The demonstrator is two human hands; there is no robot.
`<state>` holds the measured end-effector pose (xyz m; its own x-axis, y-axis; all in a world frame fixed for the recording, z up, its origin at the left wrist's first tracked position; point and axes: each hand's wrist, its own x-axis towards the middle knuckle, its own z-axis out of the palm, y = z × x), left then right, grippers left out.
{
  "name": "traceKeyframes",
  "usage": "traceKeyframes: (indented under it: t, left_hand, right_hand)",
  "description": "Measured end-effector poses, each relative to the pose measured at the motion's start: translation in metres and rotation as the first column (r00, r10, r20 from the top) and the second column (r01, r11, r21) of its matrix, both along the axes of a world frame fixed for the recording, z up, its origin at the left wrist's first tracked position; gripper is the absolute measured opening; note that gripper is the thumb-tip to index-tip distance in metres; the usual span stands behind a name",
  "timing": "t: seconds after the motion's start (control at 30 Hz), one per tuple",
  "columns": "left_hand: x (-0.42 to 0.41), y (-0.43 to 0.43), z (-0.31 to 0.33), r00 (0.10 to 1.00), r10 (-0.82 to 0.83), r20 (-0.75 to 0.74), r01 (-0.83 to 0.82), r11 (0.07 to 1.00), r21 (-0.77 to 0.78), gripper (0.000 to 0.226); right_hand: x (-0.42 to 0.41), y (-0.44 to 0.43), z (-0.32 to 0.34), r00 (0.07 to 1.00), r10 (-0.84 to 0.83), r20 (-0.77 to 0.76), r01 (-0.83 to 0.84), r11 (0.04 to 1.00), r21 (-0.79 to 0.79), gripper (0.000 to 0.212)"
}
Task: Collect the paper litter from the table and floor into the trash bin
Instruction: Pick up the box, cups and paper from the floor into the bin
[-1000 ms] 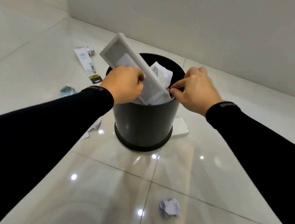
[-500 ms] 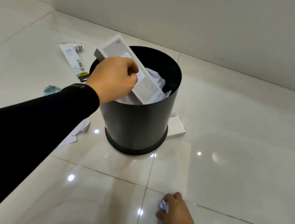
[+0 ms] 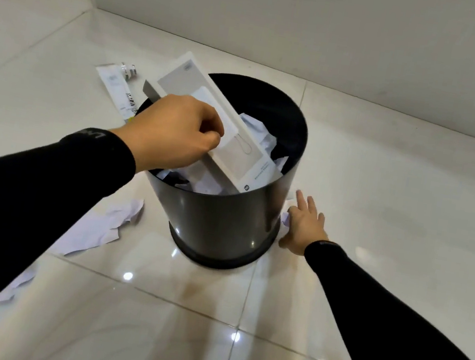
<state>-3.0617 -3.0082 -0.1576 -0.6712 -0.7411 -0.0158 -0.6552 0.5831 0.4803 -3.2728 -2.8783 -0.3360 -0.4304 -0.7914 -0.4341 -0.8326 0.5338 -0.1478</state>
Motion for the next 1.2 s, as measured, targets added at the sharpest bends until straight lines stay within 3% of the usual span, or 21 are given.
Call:
traceKeyframes:
  t: [0.1, 0.17, 0.37, 0.57, 0.63, 0.73, 0.87, 0.97, 1.07, 1.2]
  left_hand:
    - [0.007, -0.005, -0.003, 1.0, 0.024, -0.002, -0.024, 1.0, 0.012, 0.02]
    - [0.009, -0.006, -0.004, 0.999, 0.035, -0.034, -0.034, 0.999, 0.023, 0.02]
    - [0.006, -0.006, 0.0, 0.972, 0.114, -0.204, -0.115, 0.993, 0.009, 0.016]
    - [0.018, 0.011, -0.012, 0.994, -0.064, 0.084, 0.059, 0.997, 0.055, 0.021]
    - [0.023, 0.016, -0.011, 0.997, -0.059, 0.055, 0.057, 0.998, 0.041, 0.018]
    - [0.018, 0.023, 0.0, 0.998, -0.06, -0.026, 0.059, 0.998, -0.01, 0.02]
    - [0.017, 0.018, 0.02, 0.97, 0.116, -0.215, -0.121, 0.993, -0.014, 0.022]
    - [0.036, 0.008, 0.03, 0.949, 0.182, -0.258, -0.204, 0.977, -0.058, 0.023]
    - [0.063, -0.001, 0.036, 0.931, 0.242, -0.271, -0.27, 0.96, -0.069, 0.024]
    - [0.092, -0.011, 0.038, 0.922, 0.283, -0.263, -0.315, 0.945, -0.087, 0.025]
  right_hand:
    - [-0.008, -0.011, -0.01, 0.987, 0.157, 0.03, -0.158, 0.987, 0.033, 0.071]
    - [-0.015, -0.013, -0.011, 0.989, 0.146, -0.002, -0.146, 0.989, -0.006, 0.065]
    - [-0.025, 0.013, -0.002, 0.976, 0.116, -0.182, -0.095, 0.989, 0.116, 0.051]
    - [-0.055, 0.062, 0.044, 0.93, -0.017, -0.368, 0.073, 0.988, 0.139, 0.055]
    - [-0.065, 0.08, 0.069, 0.905, -0.118, -0.408, 0.169, 0.981, 0.091, 0.061]
    - [-0.074, 0.088, 0.127, 0.898, -0.296, -0.326, 0.269, 0.955, -0.126, 0.061]
    - [-0.058, 0.059, 0.226, 0.888, -0.276, -0.369, 0.09, 0.889, -0.449, 0.035]
    - [-0.027, 0.034, 0.288, 0.919, -0.133, -0.371, -0.085, 0.852, -0.516, 0.038]
    - [0.007, 0.012, 0.314, 0.848, 0.2, -0.491, -0.408, 0.838, -0.362, 0.041]
    - [0.058, -0.018, 0.271, 0.629, 0.494, -0.6, -0.632, 0.774, -0.026, 0.031]
